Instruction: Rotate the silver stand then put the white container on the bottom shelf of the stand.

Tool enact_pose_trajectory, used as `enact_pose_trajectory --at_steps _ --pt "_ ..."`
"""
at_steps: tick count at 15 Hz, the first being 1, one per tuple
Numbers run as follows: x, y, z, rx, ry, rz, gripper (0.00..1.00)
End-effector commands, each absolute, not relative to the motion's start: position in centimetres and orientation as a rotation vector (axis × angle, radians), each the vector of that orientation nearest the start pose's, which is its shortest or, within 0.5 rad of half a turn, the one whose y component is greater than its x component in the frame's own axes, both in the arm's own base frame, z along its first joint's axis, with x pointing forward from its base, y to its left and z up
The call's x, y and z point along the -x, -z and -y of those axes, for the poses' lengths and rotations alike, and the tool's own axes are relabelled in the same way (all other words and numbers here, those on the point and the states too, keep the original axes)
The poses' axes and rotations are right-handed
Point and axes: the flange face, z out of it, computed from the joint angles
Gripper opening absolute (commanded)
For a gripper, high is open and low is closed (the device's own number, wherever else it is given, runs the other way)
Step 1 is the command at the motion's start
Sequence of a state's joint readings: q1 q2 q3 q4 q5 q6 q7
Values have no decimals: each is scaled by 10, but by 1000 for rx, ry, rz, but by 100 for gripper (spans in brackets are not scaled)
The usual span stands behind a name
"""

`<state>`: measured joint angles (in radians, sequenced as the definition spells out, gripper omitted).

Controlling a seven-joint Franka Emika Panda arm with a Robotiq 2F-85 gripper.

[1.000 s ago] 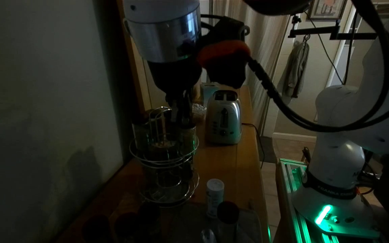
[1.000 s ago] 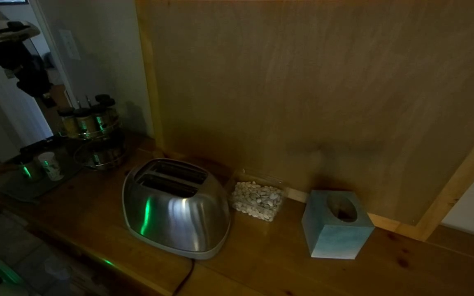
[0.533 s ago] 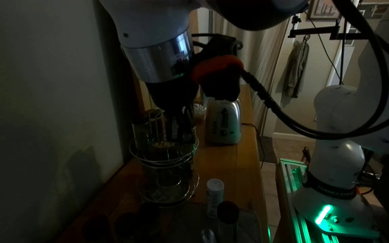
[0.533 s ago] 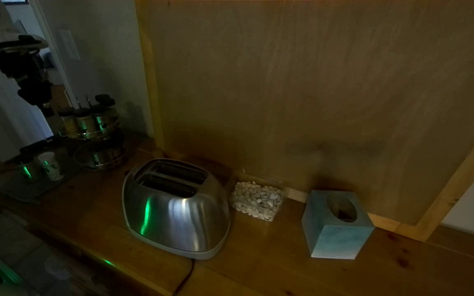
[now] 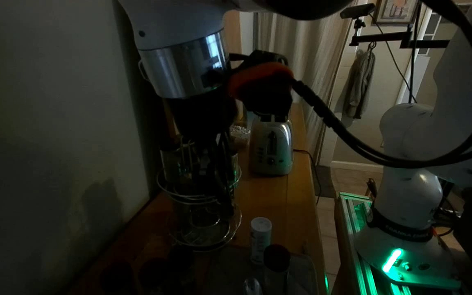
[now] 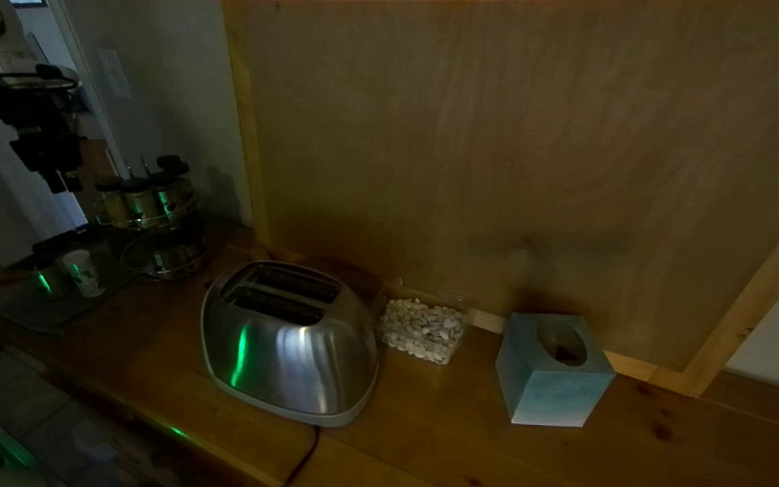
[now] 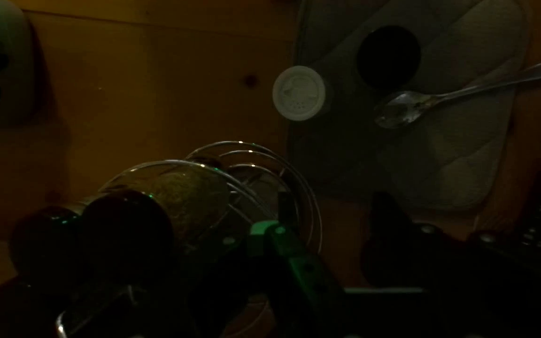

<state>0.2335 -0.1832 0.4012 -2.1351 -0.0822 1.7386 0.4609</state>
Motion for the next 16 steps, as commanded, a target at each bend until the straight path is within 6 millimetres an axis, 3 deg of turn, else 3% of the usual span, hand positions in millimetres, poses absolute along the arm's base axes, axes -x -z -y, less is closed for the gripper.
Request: enact_pose_trajectory --at_steps 1,4,16 --pt "-392 -459 -292 3291 -203 340 21" --pt "-395 -453 -293 3280 -165 339 1" --pt "-388 -442 -296 3367 36 508 0"
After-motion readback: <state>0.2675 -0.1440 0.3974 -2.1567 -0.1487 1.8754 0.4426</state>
